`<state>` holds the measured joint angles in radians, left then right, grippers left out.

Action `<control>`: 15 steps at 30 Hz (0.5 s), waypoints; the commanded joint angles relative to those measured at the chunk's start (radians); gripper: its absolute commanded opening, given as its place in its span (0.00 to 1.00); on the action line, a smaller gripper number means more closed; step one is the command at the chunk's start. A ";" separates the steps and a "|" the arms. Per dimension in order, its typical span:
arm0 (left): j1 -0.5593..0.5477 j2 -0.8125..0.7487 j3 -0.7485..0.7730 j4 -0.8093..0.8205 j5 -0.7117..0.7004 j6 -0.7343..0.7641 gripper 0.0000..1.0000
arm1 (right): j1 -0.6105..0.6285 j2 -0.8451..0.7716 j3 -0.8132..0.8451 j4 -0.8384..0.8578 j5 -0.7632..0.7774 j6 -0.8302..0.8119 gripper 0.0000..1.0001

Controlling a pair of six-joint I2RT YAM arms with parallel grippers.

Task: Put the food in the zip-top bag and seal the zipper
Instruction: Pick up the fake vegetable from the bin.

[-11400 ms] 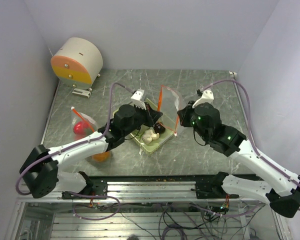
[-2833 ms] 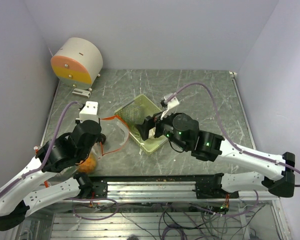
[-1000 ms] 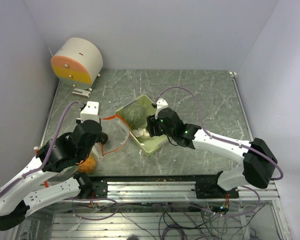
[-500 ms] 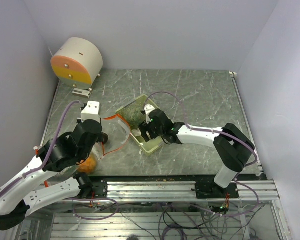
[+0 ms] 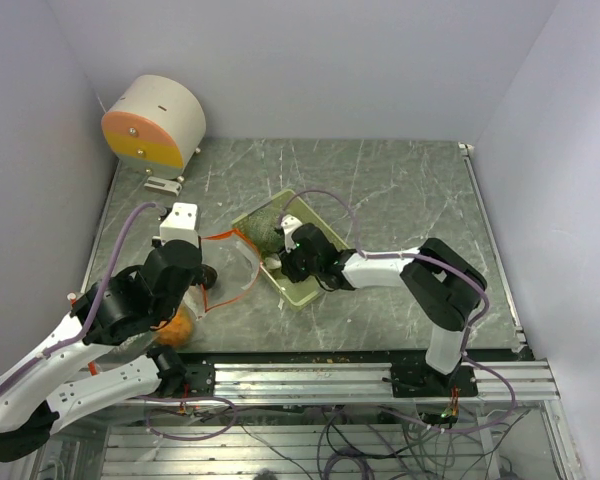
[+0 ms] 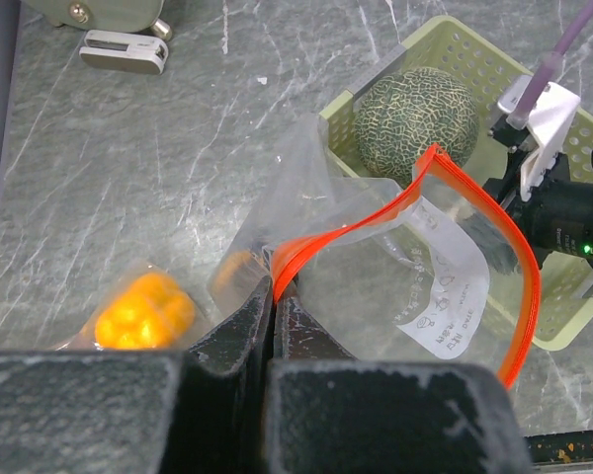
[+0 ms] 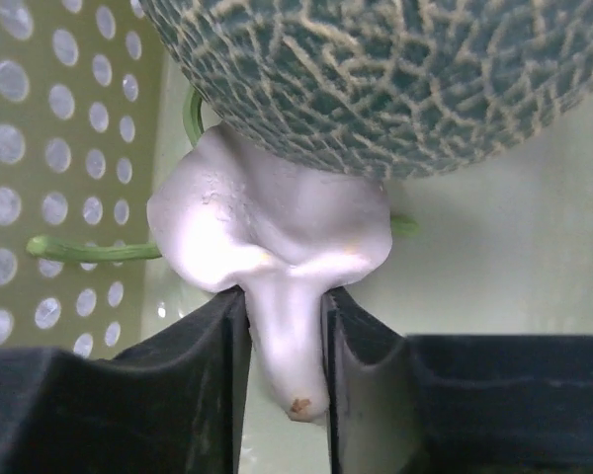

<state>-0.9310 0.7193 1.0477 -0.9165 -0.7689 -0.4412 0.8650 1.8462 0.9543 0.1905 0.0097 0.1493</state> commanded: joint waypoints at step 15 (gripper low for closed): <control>0.005 0.002 0.006 0.029 0.004 0.009 0.07 | 0.018 -0.561 -0.130 -0.074 -0.035 0.083 0.00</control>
<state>-0.9310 0.7193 1.0477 -0.9165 -0.7685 -0.4408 0.8650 1.4250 0.8356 0.1444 0.0628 0.2283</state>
